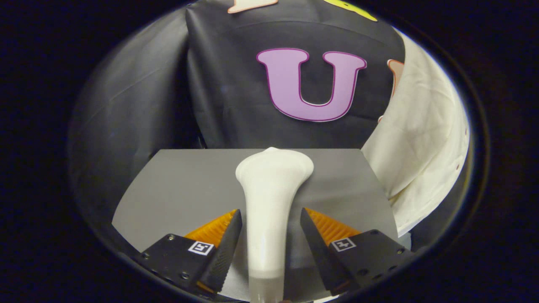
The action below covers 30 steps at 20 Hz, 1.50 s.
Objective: Iron the clothes twice with a garment steamer, once on the left side and once on the right side.
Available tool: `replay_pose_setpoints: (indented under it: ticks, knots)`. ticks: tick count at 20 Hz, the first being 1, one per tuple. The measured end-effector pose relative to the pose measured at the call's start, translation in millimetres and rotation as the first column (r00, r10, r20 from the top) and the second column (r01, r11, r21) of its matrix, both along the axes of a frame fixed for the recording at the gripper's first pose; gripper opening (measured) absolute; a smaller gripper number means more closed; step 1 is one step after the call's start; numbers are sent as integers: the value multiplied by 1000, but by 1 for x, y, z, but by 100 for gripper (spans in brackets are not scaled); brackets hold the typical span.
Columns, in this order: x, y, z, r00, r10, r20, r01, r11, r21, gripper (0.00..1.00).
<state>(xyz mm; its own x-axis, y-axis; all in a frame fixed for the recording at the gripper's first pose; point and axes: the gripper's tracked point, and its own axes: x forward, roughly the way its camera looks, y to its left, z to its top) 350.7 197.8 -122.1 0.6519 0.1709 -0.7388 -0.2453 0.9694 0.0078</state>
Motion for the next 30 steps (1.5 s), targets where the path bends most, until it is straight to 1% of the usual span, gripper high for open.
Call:
replay_pose_setpoints:
  ticks: [1,2,3,4,5,7,8,10,12,14,16,18,20,22,23,24,25,28,29,30]
  knots:
    - [-2,1,2,1000,16,-9,-16,1000,-4,83]
    - [-7,1,10,1000,8,-1,-8,1000,2,73]
    - [-13,0,18,1000,-8,-25,9,1000,19,62]
    - [-4,6,-1,1000,1,-26,1,999,48,52]
    - [-2,6,-1,1000,1,-25,0,999,54,42]
    - [0,7,10,1000,-1,11,0,996,91,39]
    - [-6,6,20,1000,14,18,-16,993,120,39]
    - [-7,6,39,996,16,87,-34,979,203,39]
    - [-8,7,62,979,76,187,-124,957,262,39]
    - [-12,2,78,961,95,258,-163,953,255,38]
    - [-11,2,90,950,90,298,-169,953,251,38]
    - [-11,1,88,948,90,306,-173,952,253,38]
    - [-10,-19,106,931,75,357,-148,972,181,38]
    - [-16,-54,132,910,38,412,-127,973,192,38]
    - [-17,-71,146,894,9,448,-113,972,206,38]
    - [-19,-88,154,888,-12,461,-97,972,212,38]
    - [-19,-109,164,873,-47,485,-71,973,221,38]
    - [-22,-176,180,848,-137,513,34,978,205,38]
    - [-20,-197,187,831,-171,529,69,976,208,38]
    - [-21,-213,192,819,-192,541,83,972,219,38]
